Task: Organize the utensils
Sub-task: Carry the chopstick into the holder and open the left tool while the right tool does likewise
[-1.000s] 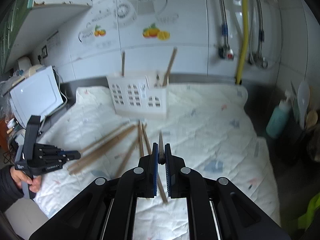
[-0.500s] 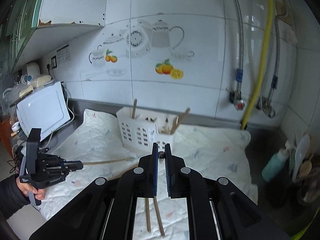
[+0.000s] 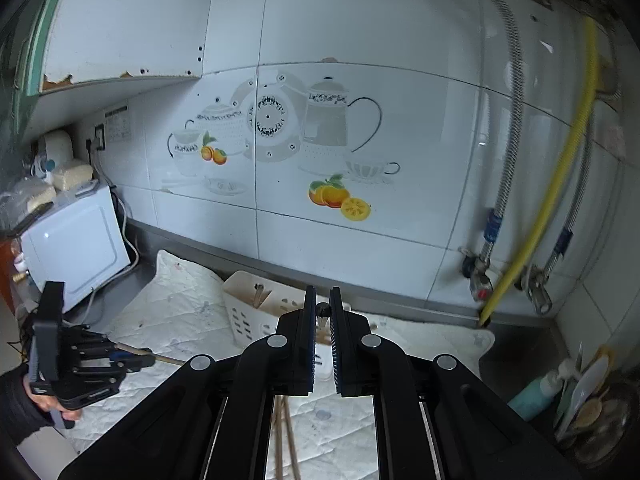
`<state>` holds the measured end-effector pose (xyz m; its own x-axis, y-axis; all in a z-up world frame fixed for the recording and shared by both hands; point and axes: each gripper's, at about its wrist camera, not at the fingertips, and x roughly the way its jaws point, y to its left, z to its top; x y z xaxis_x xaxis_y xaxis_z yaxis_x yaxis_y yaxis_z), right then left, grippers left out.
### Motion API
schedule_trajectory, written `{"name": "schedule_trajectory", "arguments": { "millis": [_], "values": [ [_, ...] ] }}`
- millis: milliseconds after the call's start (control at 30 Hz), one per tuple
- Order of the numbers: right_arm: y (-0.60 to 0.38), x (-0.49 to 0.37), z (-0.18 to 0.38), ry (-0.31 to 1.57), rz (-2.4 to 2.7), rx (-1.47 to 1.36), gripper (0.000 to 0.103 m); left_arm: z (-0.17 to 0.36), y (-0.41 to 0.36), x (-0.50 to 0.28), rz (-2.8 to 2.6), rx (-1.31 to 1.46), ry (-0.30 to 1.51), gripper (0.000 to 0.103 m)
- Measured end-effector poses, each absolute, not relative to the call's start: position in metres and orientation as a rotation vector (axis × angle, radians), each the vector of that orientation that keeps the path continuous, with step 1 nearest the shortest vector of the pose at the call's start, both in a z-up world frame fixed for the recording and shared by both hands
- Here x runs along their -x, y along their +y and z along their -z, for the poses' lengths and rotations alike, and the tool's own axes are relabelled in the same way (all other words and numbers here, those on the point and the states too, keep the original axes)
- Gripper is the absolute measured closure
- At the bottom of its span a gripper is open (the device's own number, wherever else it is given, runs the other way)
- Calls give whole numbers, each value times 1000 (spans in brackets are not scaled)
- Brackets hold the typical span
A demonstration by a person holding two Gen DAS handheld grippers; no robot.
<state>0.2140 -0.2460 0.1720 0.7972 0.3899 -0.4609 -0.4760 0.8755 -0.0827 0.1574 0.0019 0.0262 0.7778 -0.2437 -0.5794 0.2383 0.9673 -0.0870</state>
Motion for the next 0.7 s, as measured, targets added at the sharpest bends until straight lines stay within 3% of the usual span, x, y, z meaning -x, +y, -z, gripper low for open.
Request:
{"name": "schedule_trajectory", "arguments": {
  "millis": [300,700],
  "values": [
    [-223,-253,-163,573,-477,241,97,-57,10,-171,248,-10,588,98],
    [-208,-291,-140,701,-475,240,96,-147,7,-196,211,-35,411,98]
  ]
}}
